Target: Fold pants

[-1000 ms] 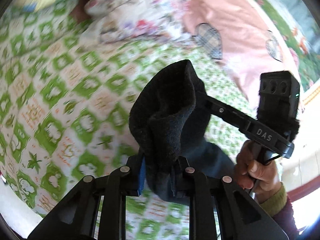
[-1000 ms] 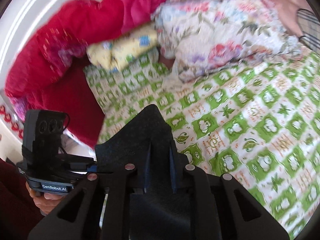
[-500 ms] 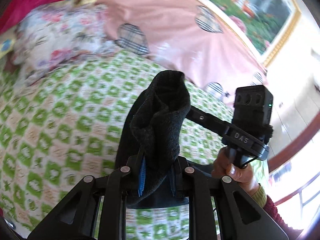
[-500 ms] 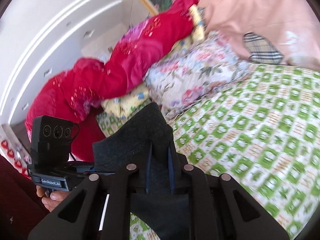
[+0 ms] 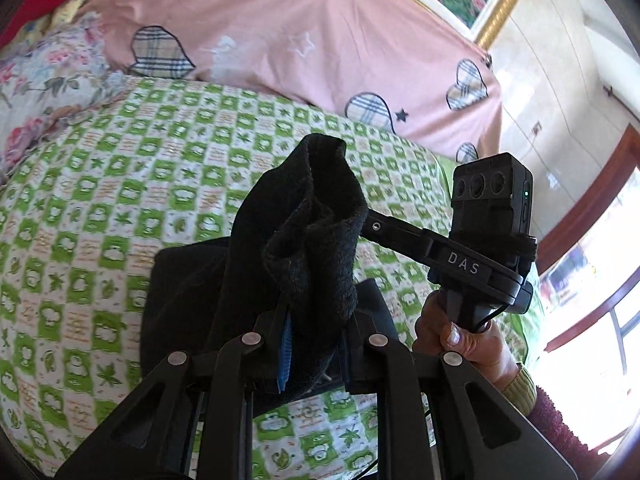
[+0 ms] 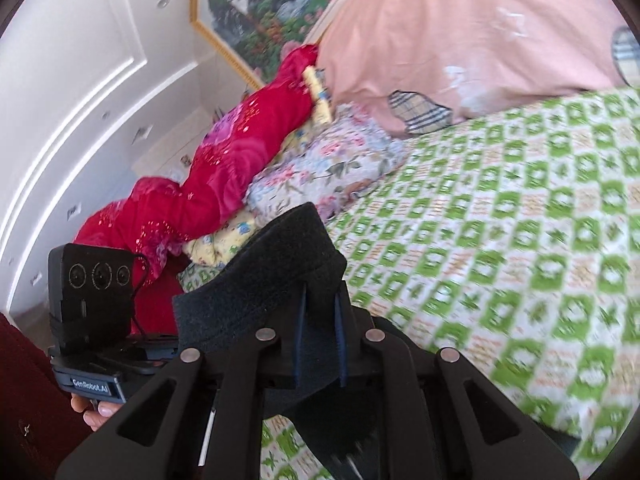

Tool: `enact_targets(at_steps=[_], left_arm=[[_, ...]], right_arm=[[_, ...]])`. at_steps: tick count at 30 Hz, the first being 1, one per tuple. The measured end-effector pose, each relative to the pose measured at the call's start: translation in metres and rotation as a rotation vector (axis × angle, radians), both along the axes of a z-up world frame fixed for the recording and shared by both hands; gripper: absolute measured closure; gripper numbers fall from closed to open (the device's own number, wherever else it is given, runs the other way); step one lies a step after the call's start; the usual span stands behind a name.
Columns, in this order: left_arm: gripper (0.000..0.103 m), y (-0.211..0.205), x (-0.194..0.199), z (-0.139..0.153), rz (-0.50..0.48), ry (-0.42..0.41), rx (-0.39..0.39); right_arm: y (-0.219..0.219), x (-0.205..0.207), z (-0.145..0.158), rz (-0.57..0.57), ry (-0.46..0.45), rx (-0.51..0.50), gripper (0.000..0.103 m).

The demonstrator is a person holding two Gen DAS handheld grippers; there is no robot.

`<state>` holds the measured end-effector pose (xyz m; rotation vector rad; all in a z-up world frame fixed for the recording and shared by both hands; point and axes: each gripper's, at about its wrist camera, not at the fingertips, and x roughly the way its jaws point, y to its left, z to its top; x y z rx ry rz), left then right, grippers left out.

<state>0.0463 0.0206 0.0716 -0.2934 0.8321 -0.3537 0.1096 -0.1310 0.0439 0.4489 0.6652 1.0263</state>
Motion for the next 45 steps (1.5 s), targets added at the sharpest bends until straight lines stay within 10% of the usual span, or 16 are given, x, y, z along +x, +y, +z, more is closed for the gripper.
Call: enact_targets(at_steps=[28,33,39,45], left_arm=[[0.082,-0.108,0.02,-0.075,-0.177,0.056,0.168],[0.06,-0.112,0.017,-0.076,-0.246,0.065,0.114],[0.057,-0.109,0.005,-0.066,-0.277,0.051,0.1],[0.046,-0.074,-0.001,-0.053,-0.212,0.057,0.062]], right_arm=[[-0.11,-0.03,-0.07,-0.301,0.155,0.027,0.092],[-0.116,-0.046,-0.062,-0.367,0.151,0.008,0.091],[-0.116,-0.063,-0.052,-0.483,0.147,-0.064,0.039],[-0.106,-0.075,-0.036,-0.511,0.122,-0.08,0.031]])
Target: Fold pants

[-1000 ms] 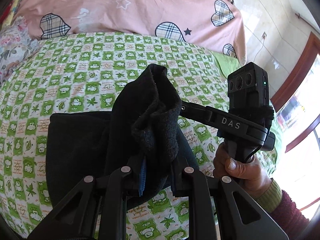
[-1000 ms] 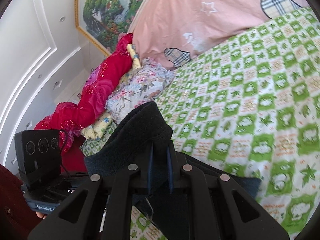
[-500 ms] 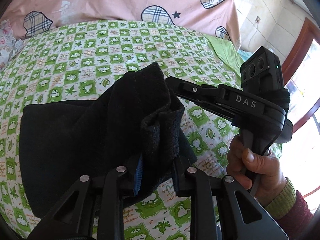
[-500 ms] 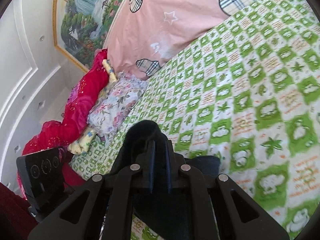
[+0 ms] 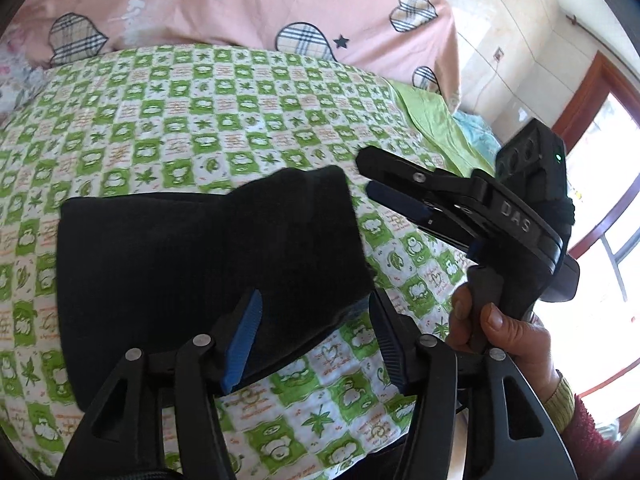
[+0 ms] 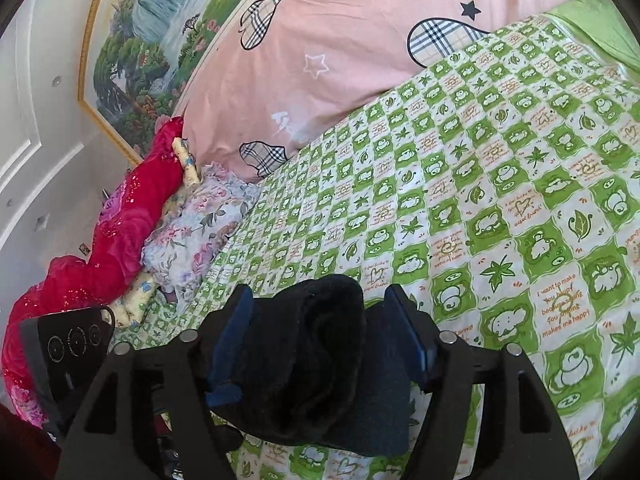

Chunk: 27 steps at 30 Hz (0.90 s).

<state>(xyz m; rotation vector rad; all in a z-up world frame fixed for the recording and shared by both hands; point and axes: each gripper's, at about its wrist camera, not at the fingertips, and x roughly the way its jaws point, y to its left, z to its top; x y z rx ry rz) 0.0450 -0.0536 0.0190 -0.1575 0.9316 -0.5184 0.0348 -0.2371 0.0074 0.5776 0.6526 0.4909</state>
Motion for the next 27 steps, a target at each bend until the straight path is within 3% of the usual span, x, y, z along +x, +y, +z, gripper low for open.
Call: enact_targets(at_steps=[3,17,27], left_arm=[[0.044,0.02,0.0,0.005,0.05,0.002,-0.006],[0.036,0.101,0.004,0.005,0.257,0.032,-0.034],[0.033,0.134,0.016,-0.015,0.342,0.098,-0.047]], right_arm=[[0.013,-0.002,0.008,-0.004,-0.009,-0.037,0.025],[0.055,-0.008,0.032,-0.101,0.002,-0.255,0.017],[0.064,-0.008,0.014,-0.136,0.066,-0.301,0.016]])
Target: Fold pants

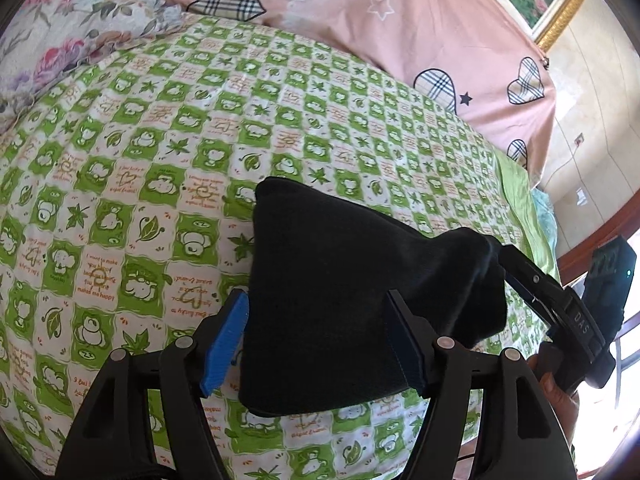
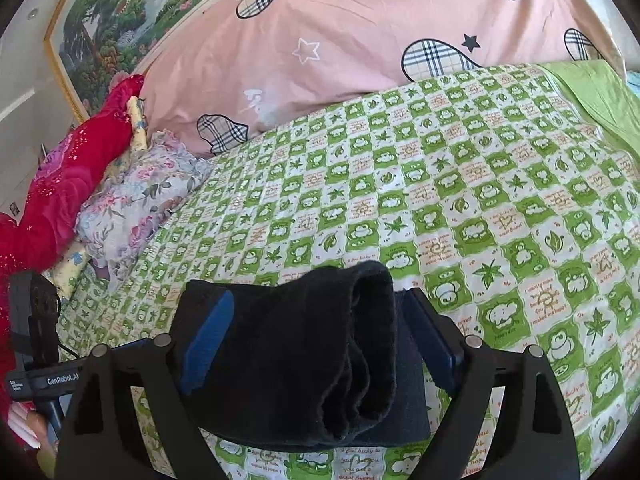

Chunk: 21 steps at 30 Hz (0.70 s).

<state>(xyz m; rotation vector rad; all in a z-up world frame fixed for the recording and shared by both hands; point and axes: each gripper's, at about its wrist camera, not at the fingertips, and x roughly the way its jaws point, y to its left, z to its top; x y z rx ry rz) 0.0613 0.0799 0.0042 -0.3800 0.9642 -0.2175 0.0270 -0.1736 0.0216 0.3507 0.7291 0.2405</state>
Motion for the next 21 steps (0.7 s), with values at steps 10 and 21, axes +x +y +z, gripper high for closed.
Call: enact_targets(at_steps=[10,21], left_arm=[[0.033,0.004,0.018,-0.022,0.019,0.066,-0.005],[0.026,-0.003,0.029,-0.035,0.006,0.087,0.006]], right_arm=[[-0.003,0.004,-0.026,-0.024,0.081,-0.045,0.016],[-0.032,0.005,-0.067,-0.028,0.176,0.074,0.022]])
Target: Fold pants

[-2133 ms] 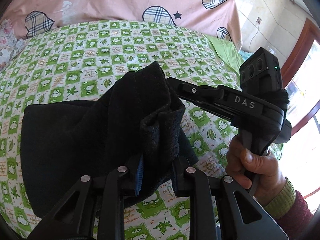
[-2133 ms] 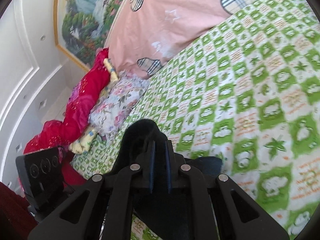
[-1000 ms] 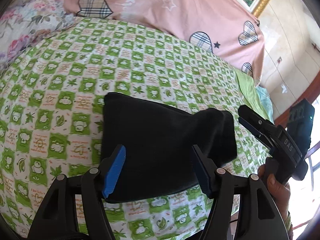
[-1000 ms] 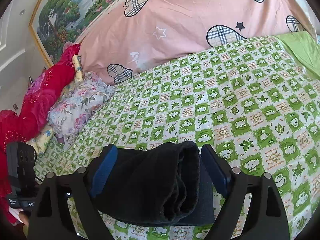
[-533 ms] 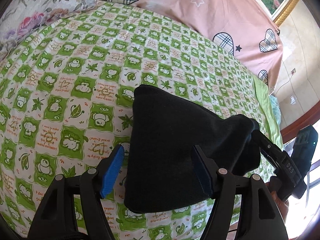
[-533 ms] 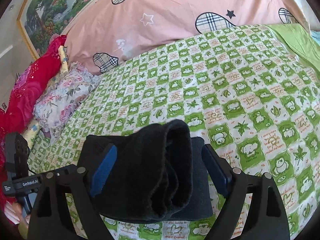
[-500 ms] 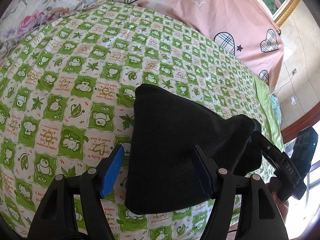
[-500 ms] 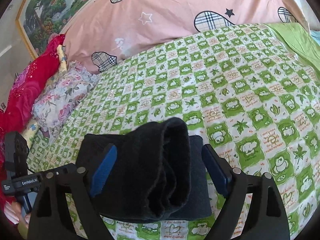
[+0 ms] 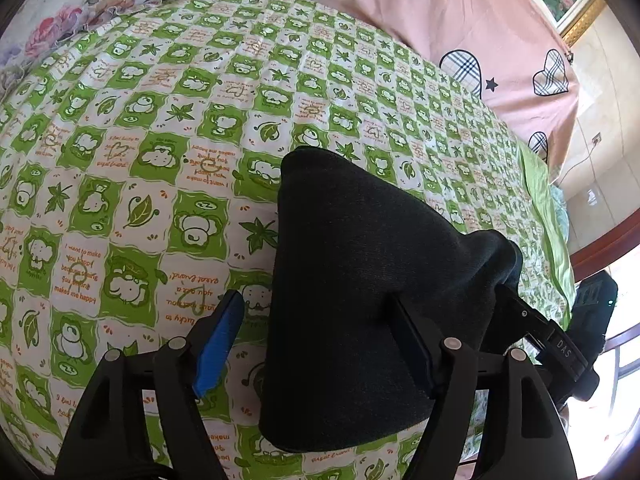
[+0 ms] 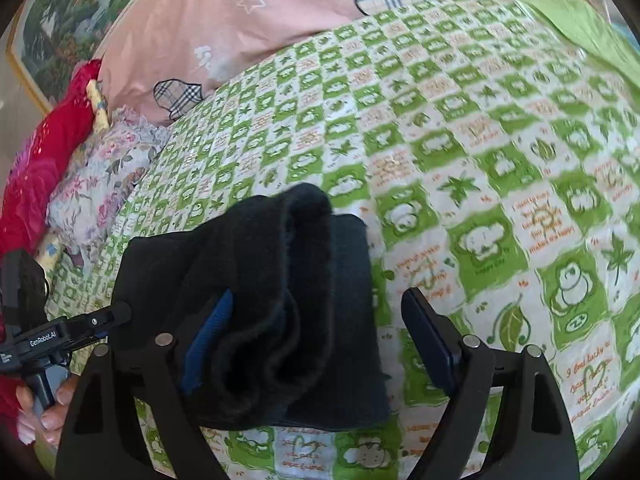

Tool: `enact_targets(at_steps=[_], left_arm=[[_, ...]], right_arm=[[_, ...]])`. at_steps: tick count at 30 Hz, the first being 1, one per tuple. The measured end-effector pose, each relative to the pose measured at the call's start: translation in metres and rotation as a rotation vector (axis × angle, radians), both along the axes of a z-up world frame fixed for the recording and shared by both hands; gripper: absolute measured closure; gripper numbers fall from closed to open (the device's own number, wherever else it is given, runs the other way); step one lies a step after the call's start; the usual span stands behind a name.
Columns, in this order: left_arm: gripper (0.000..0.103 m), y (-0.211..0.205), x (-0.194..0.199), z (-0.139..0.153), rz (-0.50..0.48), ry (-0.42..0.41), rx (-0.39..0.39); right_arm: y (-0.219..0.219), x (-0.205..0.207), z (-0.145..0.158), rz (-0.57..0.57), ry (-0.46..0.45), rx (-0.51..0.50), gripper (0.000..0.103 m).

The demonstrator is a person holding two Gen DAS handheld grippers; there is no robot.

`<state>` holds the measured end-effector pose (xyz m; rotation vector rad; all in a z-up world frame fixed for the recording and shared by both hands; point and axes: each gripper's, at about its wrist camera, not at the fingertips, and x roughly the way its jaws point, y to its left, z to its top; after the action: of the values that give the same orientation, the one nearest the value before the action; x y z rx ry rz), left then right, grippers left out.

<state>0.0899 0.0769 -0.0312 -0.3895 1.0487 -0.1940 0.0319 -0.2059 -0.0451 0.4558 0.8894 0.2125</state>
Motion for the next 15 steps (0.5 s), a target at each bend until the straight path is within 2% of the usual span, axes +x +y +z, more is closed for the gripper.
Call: enact_targets(at_steps=[2,6,15], left_arm=[[0.024,-0.001,0.003,-0.003,-0.002,0.005,-0.001],[0.023,-0.004,0.007,-0.009,0.005,0.02,0.004],[0.02,-0.002,0.019,-0.024,-0.004,0.042,-0.017]], right_arm=[[-0.008,-0.001,-0.008,0.005,0.012,0.062,0.027],[-0.006,-0.001,-0.01,0.03,0.007,0.075,0.033],[-0.007,0.002,-0.015,0.068,0.002,0.112,0.038]])
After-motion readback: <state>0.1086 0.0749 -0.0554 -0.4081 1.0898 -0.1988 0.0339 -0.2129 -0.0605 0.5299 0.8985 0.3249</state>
